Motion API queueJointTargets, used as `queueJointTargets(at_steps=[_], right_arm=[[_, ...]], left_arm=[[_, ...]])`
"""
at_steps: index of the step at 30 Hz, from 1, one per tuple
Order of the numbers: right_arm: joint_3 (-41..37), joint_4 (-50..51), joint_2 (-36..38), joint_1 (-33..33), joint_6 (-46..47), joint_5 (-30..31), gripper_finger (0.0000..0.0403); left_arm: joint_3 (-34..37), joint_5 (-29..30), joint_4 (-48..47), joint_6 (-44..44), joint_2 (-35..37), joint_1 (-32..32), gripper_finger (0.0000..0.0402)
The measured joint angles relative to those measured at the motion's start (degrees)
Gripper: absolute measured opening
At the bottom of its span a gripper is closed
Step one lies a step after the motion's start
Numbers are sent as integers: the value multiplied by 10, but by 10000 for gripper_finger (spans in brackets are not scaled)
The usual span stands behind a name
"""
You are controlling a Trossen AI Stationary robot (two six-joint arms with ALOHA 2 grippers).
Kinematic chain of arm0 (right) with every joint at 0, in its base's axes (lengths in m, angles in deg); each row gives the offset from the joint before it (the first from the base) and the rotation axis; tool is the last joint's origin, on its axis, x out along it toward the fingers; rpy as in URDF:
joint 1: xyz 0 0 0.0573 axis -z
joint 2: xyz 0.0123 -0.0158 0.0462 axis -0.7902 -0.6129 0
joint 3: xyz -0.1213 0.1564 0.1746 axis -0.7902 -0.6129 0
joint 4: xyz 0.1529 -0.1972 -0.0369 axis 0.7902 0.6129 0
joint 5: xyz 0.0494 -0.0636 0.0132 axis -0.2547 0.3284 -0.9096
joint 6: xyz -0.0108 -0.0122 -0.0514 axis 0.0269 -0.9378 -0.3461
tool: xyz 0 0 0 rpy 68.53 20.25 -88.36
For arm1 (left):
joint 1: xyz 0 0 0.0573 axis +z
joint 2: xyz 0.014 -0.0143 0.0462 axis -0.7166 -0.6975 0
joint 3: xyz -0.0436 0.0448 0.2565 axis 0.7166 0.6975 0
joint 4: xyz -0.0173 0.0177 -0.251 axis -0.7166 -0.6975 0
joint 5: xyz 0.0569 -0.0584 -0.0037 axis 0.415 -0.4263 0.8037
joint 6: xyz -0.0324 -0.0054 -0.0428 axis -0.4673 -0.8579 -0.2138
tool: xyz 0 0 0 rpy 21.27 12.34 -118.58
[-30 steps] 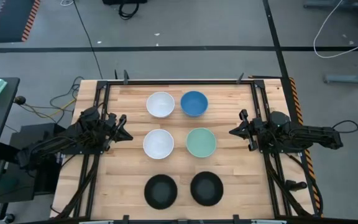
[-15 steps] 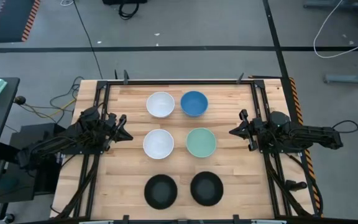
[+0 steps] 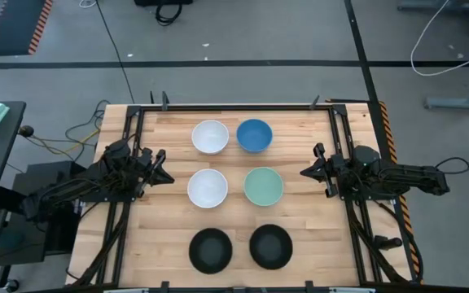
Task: Nest bowls inside each other
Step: Stack the blue bowl on the green bowl
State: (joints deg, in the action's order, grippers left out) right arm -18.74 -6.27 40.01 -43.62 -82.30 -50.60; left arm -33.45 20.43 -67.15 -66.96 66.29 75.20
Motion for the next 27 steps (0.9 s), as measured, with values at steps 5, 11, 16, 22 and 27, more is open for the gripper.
queueJointTargets(at_steps=[5, 11, 16, 22, 27], right_arm=[[0, 0, 0, 0, 0, 0, 18], [0, 0, 0, 0, 0, 0, 18], [0, 0, 0, 0, 0, 0, 18], [0, -28, 0, 0, 9, 26, 18], [0, -102, 0, 0, 58, 82, 18]], left_arm=[[0, 0, 1, -1, 0, 0, 26], [0, 0, 14, -1, 0, 0, 34], [0, 0, 16, -2, 0, 0, 34], [0, 0, 41, -2, 0, 0, 26], [0, 4, 92, -2, 0, 0, 23]])
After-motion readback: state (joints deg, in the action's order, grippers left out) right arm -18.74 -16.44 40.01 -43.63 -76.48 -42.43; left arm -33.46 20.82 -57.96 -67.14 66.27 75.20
